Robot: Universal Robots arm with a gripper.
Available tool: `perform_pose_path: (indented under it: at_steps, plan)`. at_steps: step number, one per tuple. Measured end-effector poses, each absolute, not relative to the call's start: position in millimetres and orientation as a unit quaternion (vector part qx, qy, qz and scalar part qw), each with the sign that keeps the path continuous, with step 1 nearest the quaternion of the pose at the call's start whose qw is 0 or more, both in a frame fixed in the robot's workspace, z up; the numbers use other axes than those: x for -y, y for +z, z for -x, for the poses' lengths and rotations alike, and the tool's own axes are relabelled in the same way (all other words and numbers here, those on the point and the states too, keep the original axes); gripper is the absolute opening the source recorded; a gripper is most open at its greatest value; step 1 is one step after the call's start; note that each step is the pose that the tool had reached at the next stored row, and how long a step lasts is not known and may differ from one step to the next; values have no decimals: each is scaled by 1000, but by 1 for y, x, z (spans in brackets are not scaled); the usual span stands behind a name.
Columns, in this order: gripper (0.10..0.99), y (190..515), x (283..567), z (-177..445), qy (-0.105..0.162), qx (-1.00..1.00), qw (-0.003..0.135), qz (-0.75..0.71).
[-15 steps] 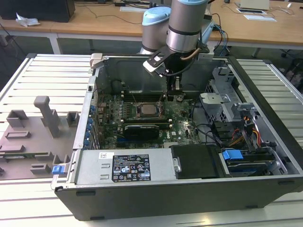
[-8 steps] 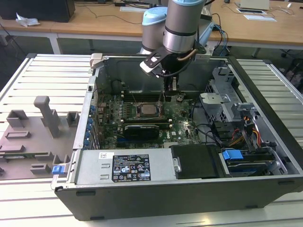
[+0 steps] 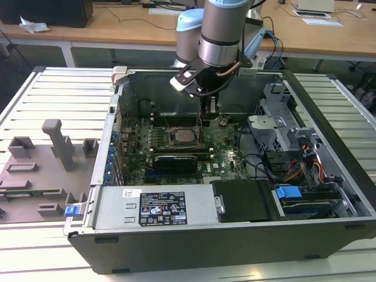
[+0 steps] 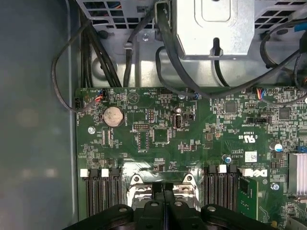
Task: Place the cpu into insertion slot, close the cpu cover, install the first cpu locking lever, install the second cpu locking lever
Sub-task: 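Close the cpu cover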
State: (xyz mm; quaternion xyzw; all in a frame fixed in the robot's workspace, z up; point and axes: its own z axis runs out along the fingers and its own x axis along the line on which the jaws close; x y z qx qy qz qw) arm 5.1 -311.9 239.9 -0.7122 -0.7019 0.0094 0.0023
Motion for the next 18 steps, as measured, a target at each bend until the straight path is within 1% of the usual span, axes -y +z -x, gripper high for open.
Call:
perform_pose_path:
  at_steps: [18]
  plan:
    - [106,230,312,12,9,702,2,712]
